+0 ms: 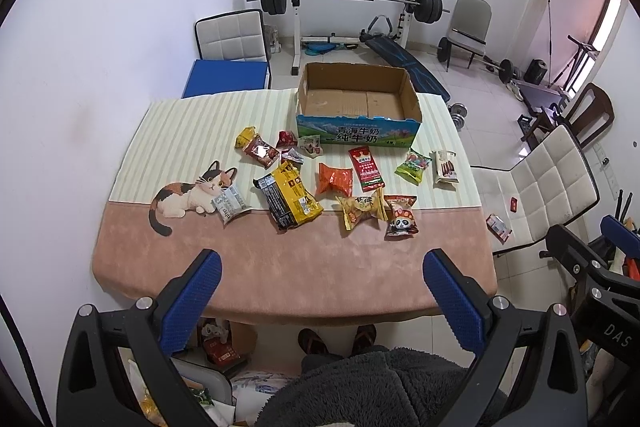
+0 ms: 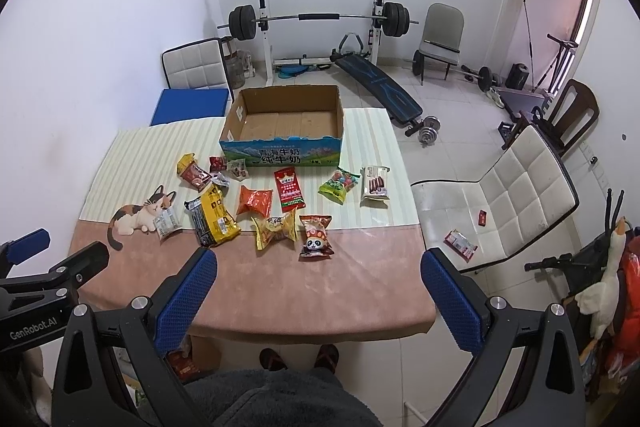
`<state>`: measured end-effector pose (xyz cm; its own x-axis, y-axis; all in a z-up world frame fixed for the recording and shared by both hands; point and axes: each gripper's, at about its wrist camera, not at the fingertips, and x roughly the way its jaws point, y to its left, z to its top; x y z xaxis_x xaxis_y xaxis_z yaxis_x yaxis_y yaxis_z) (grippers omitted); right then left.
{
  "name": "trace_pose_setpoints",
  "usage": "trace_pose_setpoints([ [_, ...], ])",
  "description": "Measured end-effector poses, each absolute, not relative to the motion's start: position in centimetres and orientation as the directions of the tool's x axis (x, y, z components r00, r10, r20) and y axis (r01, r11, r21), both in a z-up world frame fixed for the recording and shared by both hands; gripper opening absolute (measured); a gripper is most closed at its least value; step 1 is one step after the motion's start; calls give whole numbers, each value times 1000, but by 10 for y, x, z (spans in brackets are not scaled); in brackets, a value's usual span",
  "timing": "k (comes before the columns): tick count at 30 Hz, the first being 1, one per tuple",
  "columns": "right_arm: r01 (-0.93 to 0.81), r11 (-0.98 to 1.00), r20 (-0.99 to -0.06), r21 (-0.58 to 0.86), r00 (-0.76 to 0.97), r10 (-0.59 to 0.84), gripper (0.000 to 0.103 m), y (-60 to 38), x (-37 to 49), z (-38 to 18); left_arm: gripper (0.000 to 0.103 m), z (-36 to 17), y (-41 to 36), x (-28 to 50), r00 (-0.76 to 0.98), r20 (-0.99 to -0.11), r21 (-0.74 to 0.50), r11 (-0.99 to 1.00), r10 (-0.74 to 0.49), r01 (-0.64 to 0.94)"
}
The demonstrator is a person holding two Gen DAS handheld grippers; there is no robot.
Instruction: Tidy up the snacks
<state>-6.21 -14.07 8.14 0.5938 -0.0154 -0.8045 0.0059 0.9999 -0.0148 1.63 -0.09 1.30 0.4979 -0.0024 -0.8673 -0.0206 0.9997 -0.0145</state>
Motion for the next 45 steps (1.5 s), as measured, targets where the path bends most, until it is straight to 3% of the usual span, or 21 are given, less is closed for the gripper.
trace_pose_setpoints([
  [31, -12, 1000, -806, 10, 592, 15, 103, -144, -50, 85, 103, 17, -2, 13, 512, -859, -20, 999, -2, -31],
  [38, -60, 998, -832, 36, 552, 63, 103, -156, -3, 44, 103, -10, 5, 54, 496, -868, -41, 991, 26, -125],
  [45, -147, 984, -899, 103, 411, 155, 103, -150, 76, -35, 103, -90, 38, 117, 341, -940, -95, 948, 16, -305],
])
